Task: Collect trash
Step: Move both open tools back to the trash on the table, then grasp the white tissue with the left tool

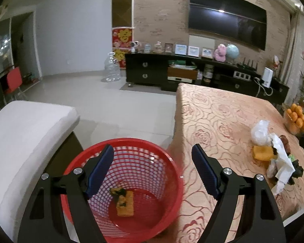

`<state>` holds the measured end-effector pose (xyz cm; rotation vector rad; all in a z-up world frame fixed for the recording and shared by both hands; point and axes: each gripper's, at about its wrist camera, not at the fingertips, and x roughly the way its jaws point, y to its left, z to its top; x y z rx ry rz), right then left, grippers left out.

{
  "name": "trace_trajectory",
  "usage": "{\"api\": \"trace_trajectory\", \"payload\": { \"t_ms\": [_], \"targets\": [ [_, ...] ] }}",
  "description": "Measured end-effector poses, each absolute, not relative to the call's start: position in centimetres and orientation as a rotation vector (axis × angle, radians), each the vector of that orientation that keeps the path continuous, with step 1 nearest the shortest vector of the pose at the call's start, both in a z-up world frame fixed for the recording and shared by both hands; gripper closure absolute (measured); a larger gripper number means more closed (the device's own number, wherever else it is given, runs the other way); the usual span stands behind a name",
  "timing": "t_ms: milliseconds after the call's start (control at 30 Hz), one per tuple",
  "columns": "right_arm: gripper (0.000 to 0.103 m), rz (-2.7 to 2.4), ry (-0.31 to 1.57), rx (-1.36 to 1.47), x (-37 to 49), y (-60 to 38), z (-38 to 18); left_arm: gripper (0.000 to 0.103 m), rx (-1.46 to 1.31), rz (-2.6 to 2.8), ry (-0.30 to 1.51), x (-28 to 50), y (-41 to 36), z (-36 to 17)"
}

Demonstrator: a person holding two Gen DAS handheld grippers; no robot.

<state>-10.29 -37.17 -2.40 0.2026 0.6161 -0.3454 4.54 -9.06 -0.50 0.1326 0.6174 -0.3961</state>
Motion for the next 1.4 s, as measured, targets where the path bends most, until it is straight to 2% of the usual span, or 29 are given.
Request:
{"api": "trace_trajectory", "payload": {
  "t_ms": [433,1000,1133,1400],
  "targets": [
    [0.018,-0.528,0.661,0.309,-14.2,-43.2,-4.8,0.027,0.224,-0.565,0.617,1.5,-16.5,-1.5],
    [0.018,-0.645,0.663,0.411,-17.8,-47.5,-6.0,0.027,0.303,-0.846,0.707,-2.7,-26.5,-4.2],
    [0.016,-0.676,0.653,0.436,-18.6,-48.2,-6.0,0.022,0.334,-0.901,0.714,-3.9,-29.2,-4.3],
    [0.016,-0.689,0.655,0.491,-19.9,-49.6,-6.8,0.019,0.430,-1.028,0.708,-6.9,-35.4,-5.0]
  ]
}}
